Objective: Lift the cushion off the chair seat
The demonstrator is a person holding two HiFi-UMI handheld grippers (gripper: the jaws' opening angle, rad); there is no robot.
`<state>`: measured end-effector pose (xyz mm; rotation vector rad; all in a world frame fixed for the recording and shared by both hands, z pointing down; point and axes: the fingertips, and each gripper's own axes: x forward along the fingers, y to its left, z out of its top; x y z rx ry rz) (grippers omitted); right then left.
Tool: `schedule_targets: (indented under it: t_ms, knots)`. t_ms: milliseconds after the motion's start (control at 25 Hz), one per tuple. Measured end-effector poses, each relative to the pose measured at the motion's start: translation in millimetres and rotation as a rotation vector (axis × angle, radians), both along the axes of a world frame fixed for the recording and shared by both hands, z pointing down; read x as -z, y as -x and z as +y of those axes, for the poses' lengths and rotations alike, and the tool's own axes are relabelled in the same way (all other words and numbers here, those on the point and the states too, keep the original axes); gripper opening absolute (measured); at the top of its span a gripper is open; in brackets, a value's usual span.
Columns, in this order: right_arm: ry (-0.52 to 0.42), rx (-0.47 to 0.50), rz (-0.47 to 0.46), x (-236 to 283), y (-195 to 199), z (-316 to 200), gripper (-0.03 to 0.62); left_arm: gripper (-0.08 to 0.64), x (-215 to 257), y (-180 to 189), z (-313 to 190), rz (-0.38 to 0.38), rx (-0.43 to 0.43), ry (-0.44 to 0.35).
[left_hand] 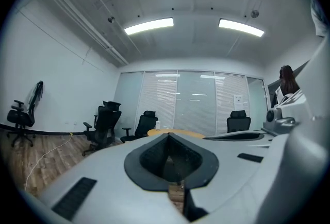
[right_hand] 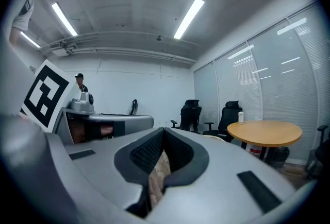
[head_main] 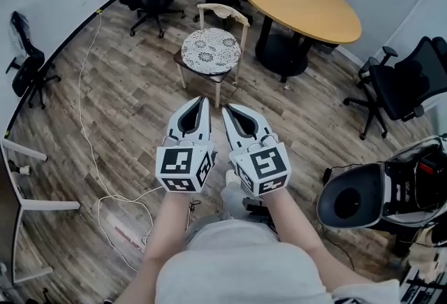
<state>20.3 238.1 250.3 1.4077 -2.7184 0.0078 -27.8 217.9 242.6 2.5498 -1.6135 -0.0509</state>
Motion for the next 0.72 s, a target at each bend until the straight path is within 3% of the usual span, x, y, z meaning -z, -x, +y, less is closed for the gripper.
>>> schedule_targets:
  t_ms: [720]
  knots:
    - [0.006, 0.111, 0.025, -6, -35, -159, 0.025, 0.002, -7, -34, -160, -0.014, 0.1, -0.009]
